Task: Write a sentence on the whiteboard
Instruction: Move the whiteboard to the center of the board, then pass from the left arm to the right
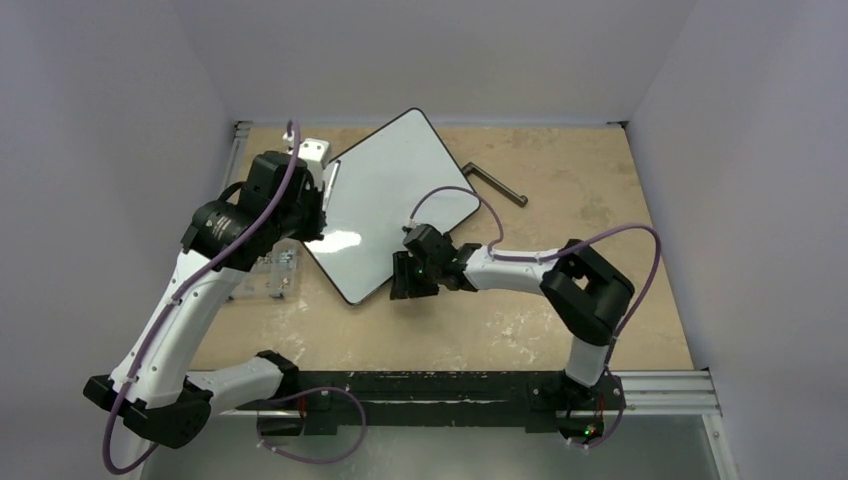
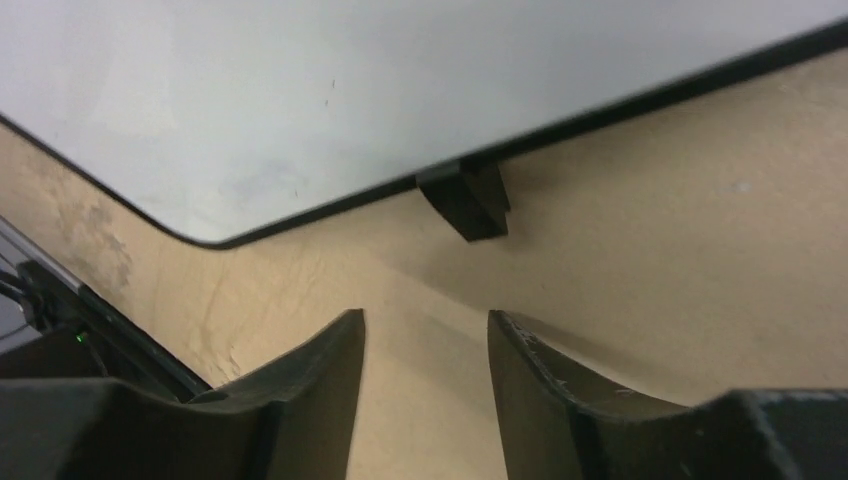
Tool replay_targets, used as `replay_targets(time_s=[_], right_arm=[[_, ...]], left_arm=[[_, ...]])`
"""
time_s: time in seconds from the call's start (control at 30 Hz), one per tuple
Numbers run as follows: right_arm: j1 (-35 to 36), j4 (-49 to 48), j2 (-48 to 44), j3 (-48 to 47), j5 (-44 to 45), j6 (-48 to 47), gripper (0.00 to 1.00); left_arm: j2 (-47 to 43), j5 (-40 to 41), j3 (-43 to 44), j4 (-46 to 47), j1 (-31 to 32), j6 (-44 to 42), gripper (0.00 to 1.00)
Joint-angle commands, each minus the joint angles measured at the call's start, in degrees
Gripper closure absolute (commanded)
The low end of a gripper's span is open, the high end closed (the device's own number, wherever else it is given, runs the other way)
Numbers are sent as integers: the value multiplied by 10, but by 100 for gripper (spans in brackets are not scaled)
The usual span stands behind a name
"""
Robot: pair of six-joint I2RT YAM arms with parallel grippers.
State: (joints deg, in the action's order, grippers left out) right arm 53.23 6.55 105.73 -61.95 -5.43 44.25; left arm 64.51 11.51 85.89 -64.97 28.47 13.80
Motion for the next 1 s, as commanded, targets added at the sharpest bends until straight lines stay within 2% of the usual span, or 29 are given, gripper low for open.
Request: replay_targets(time_s=[0.0, 0.07, 0.2, 0.3, 0.4, 0.57, 0.67, 0.97], right_arm=[[-1, 33, -97, 36, 18, -47, 48], [-3, 33, -146, 58, 8, -64, 45], [-28, -20, -272, 113, -70, -96, 42], [-66, -59, -365, 132, -134, -103, 40], [-123, -148, -429, 146, -247, -82, 41], [-141, -220, -457, 116, -317, -59, 41], [-143, -246, -451, 96, -344, -30, 41], [-143, -265, -449, 66, -456, 8, 42]], left_arm=[[-16, -31, 7, 25, -3, -14, 100], [-11, -60, 16, 22, -4, -20, 100], [-2, -117, 40, 15, -4, -25, 100], [-6, -203, 52, 21, -3, -31, 100], [-11, -312, 58, 43, -4, -28, 100], [-11, -432, 59, 82, -4, -11, 100], [-8, -490, 61, 92, 1, -32, 100], [28, -521, 81, 37, 24, -199, 100]])
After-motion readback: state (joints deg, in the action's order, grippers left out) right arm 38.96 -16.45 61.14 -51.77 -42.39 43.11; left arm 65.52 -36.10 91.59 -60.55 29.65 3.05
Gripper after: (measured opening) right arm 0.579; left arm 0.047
